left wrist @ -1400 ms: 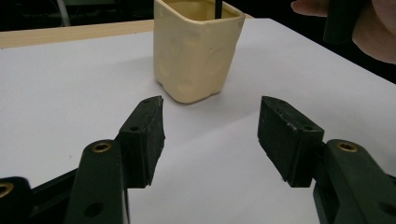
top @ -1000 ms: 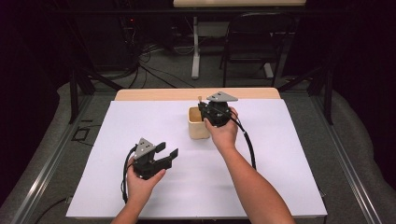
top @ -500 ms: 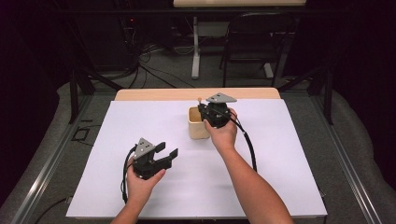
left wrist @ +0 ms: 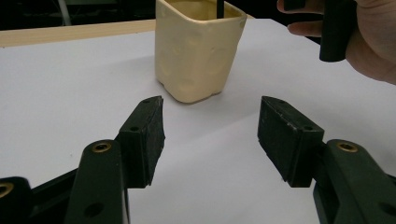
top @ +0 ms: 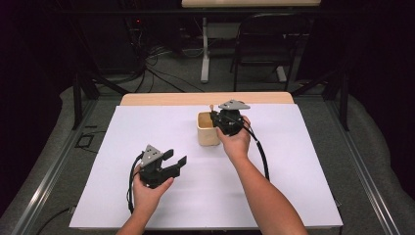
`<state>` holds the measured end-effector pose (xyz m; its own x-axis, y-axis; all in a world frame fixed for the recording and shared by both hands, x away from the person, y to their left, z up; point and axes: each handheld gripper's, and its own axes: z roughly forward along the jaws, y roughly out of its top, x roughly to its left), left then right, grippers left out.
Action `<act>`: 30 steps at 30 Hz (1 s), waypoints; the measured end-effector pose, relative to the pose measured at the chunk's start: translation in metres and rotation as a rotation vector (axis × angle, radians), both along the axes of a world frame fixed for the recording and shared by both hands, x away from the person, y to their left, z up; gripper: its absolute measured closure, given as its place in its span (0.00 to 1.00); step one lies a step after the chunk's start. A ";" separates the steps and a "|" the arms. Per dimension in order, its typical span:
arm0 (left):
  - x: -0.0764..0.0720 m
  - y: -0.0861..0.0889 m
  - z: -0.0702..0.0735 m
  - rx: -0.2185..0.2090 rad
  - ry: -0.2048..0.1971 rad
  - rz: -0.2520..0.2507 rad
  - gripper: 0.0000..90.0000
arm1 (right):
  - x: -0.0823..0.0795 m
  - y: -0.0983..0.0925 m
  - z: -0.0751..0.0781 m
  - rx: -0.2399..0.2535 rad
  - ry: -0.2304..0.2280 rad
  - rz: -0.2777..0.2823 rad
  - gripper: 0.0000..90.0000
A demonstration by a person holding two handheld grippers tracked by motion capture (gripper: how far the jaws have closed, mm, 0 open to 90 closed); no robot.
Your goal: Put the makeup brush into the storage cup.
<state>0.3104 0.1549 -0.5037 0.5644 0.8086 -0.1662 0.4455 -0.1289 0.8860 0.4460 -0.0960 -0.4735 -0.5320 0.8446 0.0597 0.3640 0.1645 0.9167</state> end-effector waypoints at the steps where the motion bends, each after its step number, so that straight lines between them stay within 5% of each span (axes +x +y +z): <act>1: 0.000 0.000 0.000 0.000 -0.001 0.000 0.46 | 0.000 0.000 0.000 -0.002 0.004 0.000 0.93; 30: 0.000 0.002 0.000 -0.011 -0.005 0.008 0.46 | -0.001 0.000 -0.005 -0.020 0.016 0.012 0.93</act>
